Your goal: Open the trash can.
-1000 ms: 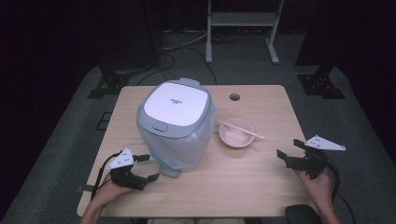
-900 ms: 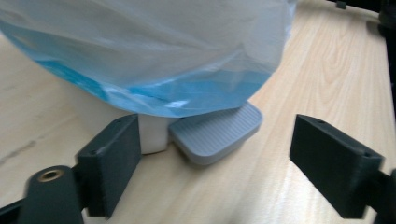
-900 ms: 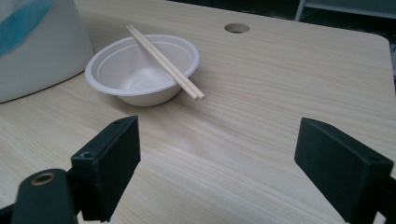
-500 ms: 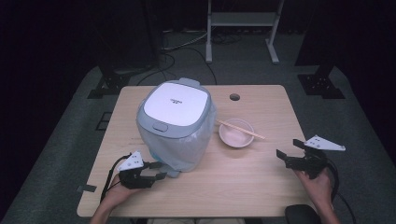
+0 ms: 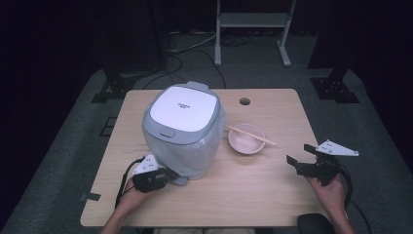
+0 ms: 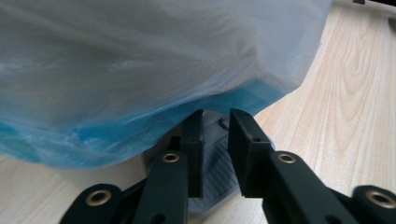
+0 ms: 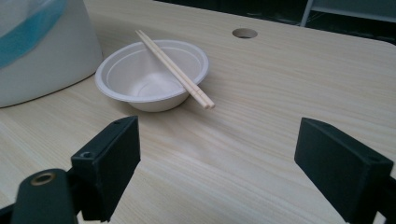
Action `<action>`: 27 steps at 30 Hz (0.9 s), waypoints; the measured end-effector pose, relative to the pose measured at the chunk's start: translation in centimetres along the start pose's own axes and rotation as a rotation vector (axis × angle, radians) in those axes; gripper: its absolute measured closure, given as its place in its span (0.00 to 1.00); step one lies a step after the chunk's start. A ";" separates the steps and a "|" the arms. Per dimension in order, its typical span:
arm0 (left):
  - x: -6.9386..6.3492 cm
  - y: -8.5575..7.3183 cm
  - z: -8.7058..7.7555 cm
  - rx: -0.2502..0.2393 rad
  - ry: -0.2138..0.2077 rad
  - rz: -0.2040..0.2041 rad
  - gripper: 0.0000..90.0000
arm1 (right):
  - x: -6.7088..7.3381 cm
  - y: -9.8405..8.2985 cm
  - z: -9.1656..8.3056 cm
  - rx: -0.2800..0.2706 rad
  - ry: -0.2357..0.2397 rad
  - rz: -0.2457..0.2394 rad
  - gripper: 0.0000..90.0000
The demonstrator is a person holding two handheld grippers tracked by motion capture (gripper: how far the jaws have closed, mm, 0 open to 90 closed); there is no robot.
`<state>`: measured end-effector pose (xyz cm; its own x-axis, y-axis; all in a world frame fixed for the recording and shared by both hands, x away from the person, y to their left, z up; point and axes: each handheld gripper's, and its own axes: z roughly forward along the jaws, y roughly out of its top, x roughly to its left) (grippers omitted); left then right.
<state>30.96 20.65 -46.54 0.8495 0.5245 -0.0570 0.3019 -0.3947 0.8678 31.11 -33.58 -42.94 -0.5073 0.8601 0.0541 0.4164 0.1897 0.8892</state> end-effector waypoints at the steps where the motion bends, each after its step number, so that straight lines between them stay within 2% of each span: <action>1: 0.0 0.0 0.1 0.002 0.001 -0.004 0.86 | 0.0 0.0 0.0 0.000 0.001 -0.001 0.14; 9: -0.3 -0.3 0.3 0.002 0.018 -0.014 0.87 | 0.3 0.4 0.4 0.005 0.013 -0.013 0.14; 14: -0.6 -0.6 0.5 -0.017 0.031 -0.007 0.85 | 0.5 0.6 0.7 0.006 0.024 -0.019 0.15; 18: -0.9 -1.0 0.6 -0.039 0.057 -0.024 0.85 | 0.6 0.6 0.8 0.012 0.028 -0.024 0.15; 27: -1.0 -0.9 0.8 -0.024 0.066 -0.021 0.87 | 0.7 0.6 0.9 0.012 0.031 -0.026 0.15</action>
<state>30.16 19.92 -47.67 0.8127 0.5811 -0.0432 0.3082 -0.3658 0.8782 31.73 -32.43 -42.77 -0.5411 0.8397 0.0454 0.4118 0.2175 0.8849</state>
